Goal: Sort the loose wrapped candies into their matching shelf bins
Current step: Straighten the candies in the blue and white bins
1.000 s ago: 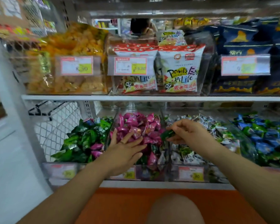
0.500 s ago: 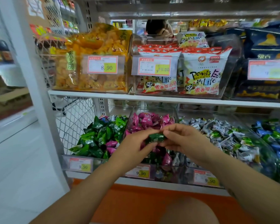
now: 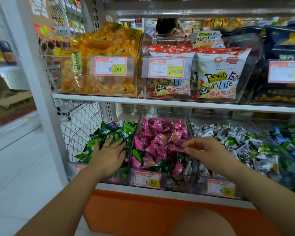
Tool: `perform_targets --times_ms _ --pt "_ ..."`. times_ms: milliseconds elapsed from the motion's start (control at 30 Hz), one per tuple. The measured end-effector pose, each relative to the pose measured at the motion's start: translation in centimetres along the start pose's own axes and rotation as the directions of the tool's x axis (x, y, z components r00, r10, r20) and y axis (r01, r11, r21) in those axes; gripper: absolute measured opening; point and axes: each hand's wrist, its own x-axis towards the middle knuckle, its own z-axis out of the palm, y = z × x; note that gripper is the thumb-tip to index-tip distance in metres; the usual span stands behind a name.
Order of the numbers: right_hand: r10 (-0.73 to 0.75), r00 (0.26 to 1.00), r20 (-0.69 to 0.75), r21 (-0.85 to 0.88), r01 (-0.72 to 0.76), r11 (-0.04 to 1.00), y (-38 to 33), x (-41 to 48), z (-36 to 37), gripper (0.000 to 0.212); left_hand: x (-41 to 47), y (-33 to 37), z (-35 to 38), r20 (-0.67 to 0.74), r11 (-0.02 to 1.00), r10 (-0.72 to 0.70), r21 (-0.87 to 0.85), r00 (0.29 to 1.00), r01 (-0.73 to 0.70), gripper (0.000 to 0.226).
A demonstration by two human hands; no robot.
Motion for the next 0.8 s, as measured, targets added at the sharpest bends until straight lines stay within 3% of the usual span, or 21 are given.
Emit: perform_targets --times_ms 100,233,367,567,800 --pt "-0.010 1.000 -0.027 -0.020 0.010 1.000 0.3 -0.3 -1.0 0.010 -0.1 1.3 -1.3 -0.207 0.994 0.012 -0.107 0.978 -0.035 0.044" --pt "-0.010 0.996 -0.088 -0.015 0.009 1.000 1.4 -1.5 -3.2 0.011 -0.1 6.1 -3.5 -0.424 0.959 0.108 -0.194 0.899 -0.206 0.035" --pt "0.002 0.984 -0.176 0.011 0.000 1.000 3.9 -3.9 -6.0 0.012 0.3 13.3 -4.4 -0.383 0.911 0.262 -0.205 0.886 -0.358 0.033" --pt "0.087 0.917 -0.389 0.009 -0.091 0.996 11.3 -9.8 -11.6 0.011 1.1 26.3 -3.0 -0.287 0.745 0.520 -0.309 0.805 -0.591 0.032" --pt "0.205 0.797 -0.567 -0.001 -0.249 0.968 18.9 -15.5 -18.4 0.018 2.1 37.5 -2.1 -0.127 0.627 0.668 -0.435 0.733 -0.646 0.029"
